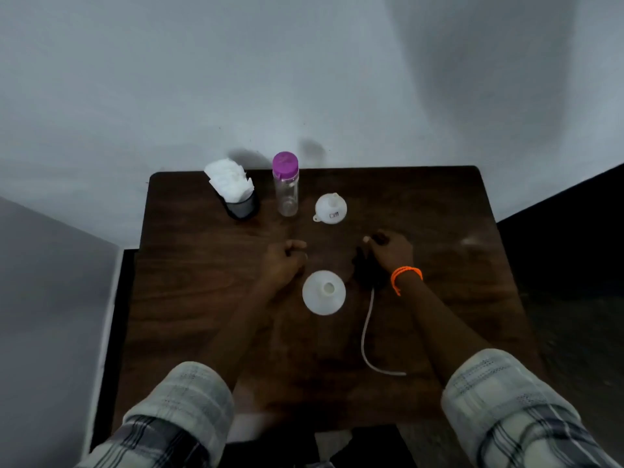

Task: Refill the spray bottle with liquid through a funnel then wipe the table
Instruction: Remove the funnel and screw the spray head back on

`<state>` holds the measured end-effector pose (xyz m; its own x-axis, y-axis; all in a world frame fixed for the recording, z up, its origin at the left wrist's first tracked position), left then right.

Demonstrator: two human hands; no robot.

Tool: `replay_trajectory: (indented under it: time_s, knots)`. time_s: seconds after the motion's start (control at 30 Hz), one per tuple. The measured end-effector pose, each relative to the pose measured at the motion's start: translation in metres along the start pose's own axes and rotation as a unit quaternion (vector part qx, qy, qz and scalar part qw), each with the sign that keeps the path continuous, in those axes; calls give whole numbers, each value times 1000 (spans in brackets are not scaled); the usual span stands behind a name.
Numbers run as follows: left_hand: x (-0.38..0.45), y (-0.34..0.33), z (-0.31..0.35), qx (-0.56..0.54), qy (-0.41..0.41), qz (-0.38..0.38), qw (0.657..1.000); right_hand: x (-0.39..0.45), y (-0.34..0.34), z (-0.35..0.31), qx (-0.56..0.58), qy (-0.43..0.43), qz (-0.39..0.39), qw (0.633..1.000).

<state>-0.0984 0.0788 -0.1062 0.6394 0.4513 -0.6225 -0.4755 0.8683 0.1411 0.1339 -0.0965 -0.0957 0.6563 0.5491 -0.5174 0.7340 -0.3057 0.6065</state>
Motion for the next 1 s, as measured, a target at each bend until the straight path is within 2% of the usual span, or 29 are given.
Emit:
replay_trajectory:
  time_s: [0.13,0.3,0.57,0.8,1.0]
  knots:
    - [-31,-16,-23,10,-28,-53,998,-35,15,48,21,-72,14,997]
    - [-60,-42,-46,67,-72,-121,988,-63,10,79,36,-99,35,994]
    - [-65,-70,-30,149,-134,-80,976,-66,-29,73,33,-121,-5,992]
    - [-65,-72,-10,247,-174,-34,953,-59,-38,66,18,-148,1,989]
    - [-58,-66,-13,242,-148,-50,958,-60,-26,71,136,-155,8,978]
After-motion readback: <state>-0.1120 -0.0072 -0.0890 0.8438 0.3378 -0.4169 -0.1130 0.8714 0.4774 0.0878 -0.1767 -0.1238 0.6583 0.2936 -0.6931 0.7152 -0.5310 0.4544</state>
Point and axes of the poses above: each hand's wrist, its own x-axis towards the middle knuckle, its own y-axis out of the back of the hand, z = x × y, the point moved 10 cm from there along x, towards the middle knuckle, and after that the axes turned 13 degrees about -z, right-handed, at the moved point
